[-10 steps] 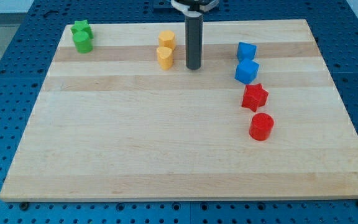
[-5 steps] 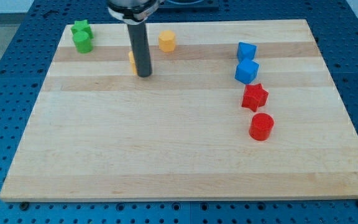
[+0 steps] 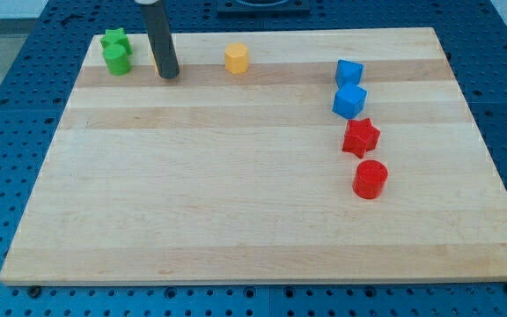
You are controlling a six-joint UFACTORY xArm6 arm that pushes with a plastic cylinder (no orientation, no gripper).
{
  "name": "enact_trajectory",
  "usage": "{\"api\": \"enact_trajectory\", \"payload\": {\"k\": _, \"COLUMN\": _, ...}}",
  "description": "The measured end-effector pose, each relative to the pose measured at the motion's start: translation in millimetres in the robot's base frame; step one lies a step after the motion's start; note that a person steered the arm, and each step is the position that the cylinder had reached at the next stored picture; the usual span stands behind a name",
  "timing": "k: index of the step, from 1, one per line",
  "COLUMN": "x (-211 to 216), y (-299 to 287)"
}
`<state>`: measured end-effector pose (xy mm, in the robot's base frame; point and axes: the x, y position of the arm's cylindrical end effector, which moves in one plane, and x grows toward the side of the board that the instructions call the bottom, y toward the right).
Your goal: Slide yellow heart to the right side of the green star
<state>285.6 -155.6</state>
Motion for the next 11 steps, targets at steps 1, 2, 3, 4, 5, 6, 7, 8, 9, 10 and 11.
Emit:
{"api": "enact_trajectory", "payload": {"k": 1, "x": -13.4, "y": -0.5}}
{"api": "enact_trajectory", "payload": {"k": 2, "x": -16.7, "y": 4.7}}
{"api": "enact_trajectory", "payload": {"k": 3, "x": -25.5, "y": 10.2}}
{"api": "enact_trajectory", "payload": {"k": 4, "x": -37.7, "y": 10.2}}
{"api": "enact_trajectory", "payload": {"k": 5, "x": -47.9, "y": 8.1}}
{"api": "enact_trajectory", "payload": {"k": 6, "x": -54.5, "y": 7.5}}
{"api": "enact_trajectory", "payload": {"k": 7, "x": -50.1, "y": 7.3}}
{"api": "enact_trajectory", "payload": {"k": 8, "x": -45.7, "y": -0.7}}
{"api": "enact_trajectory", "payload": {"k": 9, "x": -45.7, "y": -14.9}}
{"api": "enact_trajectory", "payload": {"k": 10, "x": -45.7, "y": -22.1}}
{"api": "enact_trajectory", "payload": {"k": 11, "x": -45.7, "y": -24.0}}
